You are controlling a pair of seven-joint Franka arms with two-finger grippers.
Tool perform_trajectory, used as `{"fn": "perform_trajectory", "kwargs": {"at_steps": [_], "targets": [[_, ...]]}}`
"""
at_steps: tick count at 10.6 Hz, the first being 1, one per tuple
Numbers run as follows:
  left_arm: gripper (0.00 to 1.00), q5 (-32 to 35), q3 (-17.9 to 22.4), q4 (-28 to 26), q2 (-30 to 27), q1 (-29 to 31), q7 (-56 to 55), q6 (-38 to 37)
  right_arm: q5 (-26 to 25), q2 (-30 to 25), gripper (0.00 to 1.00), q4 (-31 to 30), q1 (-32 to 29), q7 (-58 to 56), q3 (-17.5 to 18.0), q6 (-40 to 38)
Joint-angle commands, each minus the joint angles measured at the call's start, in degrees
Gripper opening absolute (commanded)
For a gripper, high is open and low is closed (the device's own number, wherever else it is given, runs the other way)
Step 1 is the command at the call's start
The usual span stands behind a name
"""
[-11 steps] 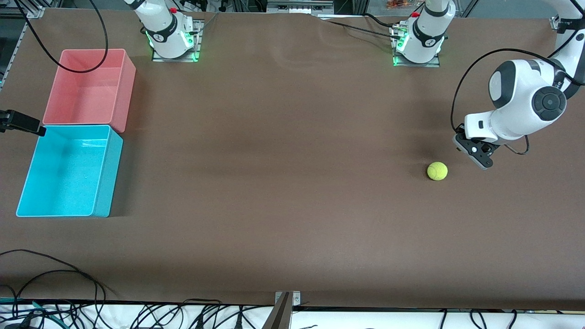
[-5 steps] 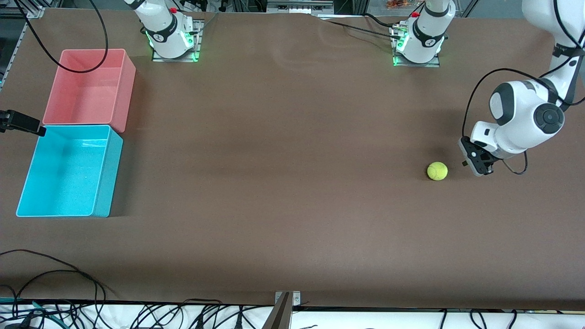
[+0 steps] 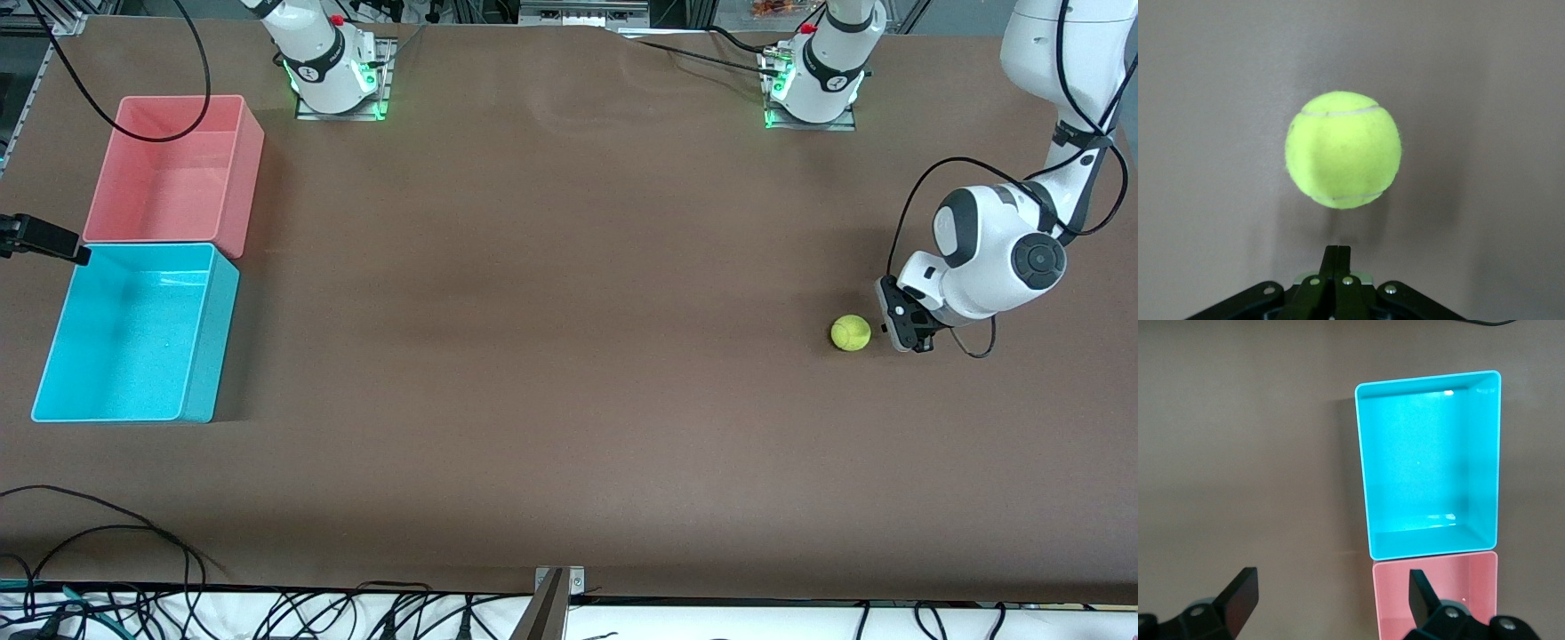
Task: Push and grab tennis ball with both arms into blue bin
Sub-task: 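Lower the left gripper onto the table beside the tennis ball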
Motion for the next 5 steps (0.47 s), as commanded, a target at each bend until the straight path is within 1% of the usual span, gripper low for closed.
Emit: {"fn": "perform_trajectory", "kwargs": {"at_steps": [1, 5], "targets": [[0.00, -1.75, -0.02, 1.46, 1.57, -0.07, 7.20, -0.05, 0.71, -0.44, 1.00, 0.91, -0.03, 0.29, 0.58, -1.08], [0.00, -1.84, -0.02, 1.37, 2.72, -0.07, 7.83, 0.82, 0.62, -0.53, 1.00, 0.91, 0.06, 1.17, 0.67, -1.08]]}}
